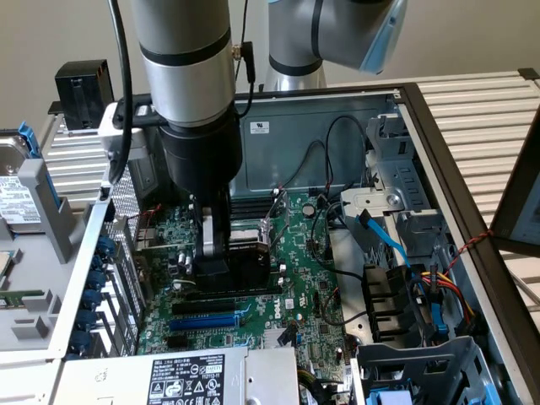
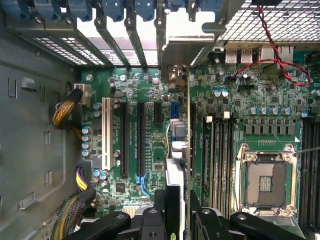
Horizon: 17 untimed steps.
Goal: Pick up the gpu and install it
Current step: 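Insert the gpu into the slot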
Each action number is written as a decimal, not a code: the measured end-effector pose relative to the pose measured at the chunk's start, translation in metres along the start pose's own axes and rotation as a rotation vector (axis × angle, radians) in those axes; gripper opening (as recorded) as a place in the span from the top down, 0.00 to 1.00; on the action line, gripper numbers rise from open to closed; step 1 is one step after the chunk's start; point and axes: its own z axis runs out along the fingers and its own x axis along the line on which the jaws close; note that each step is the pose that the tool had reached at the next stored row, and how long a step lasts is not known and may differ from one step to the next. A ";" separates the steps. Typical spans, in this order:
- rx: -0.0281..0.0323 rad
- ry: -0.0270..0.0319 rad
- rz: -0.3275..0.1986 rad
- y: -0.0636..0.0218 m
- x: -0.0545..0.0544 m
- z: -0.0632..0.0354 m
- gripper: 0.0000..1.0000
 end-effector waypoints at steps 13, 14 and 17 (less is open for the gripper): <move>0.0014 0.0001 0.000 0.0072 0.000 0.0143 0.72; 0.0013 0.0001 0.000 0.0074 0.000 0.0143 0.72; 0.0014 -0.0004 0.000 0.0085 -0.001 0.0148 0.72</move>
